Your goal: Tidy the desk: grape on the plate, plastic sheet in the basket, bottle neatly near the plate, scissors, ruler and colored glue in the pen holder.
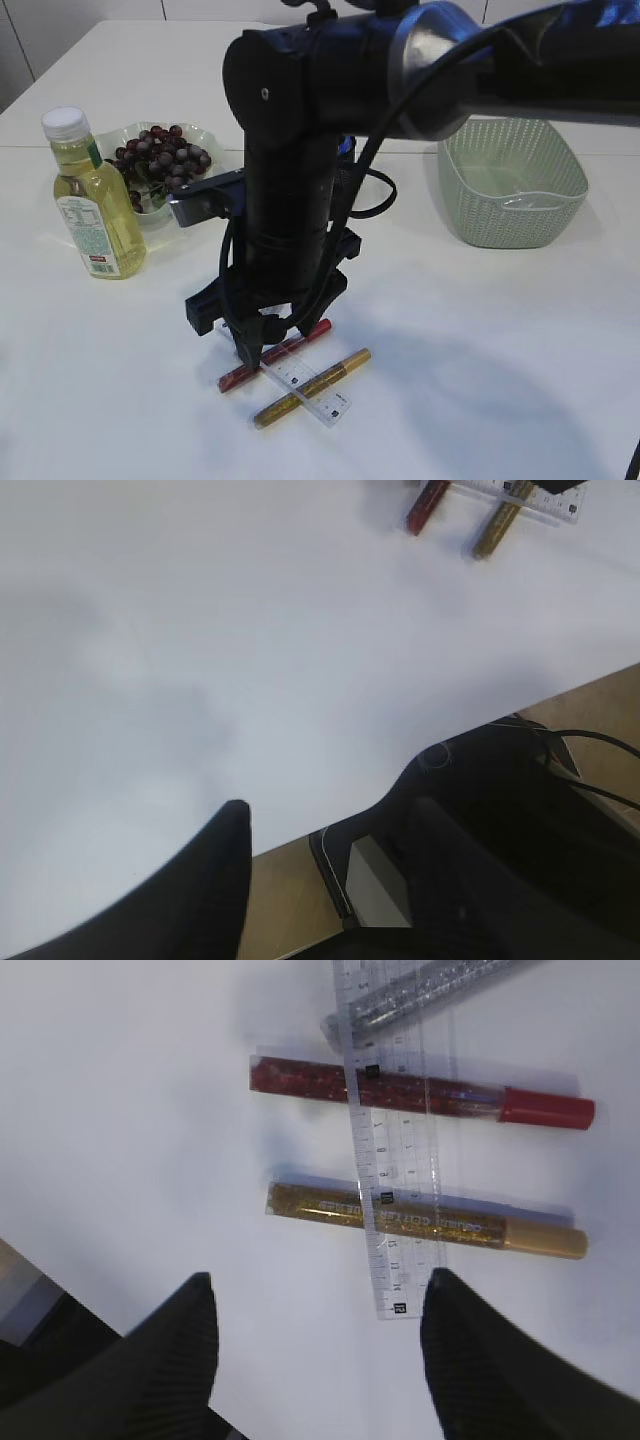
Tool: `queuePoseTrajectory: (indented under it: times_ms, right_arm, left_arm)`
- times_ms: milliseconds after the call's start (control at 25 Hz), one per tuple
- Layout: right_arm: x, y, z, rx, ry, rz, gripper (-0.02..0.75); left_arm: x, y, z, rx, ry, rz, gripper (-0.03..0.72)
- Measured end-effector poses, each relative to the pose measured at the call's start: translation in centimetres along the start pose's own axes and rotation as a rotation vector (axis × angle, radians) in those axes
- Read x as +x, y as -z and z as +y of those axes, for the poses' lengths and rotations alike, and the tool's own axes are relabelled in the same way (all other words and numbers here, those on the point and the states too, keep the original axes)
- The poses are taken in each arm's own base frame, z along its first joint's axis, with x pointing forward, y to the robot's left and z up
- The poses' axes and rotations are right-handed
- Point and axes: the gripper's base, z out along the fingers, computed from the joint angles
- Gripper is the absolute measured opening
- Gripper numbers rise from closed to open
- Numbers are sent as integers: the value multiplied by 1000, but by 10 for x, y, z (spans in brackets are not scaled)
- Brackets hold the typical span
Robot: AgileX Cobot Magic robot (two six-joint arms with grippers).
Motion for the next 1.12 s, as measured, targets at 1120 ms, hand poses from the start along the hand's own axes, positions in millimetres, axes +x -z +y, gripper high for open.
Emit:
queuePoseTrajectory:
  times_ms: [1120]
  right_arm:
    - [-22,-55,-13,89,-93,71,503]
  left_arm:
    - [0,0,0,3,1,2,389]
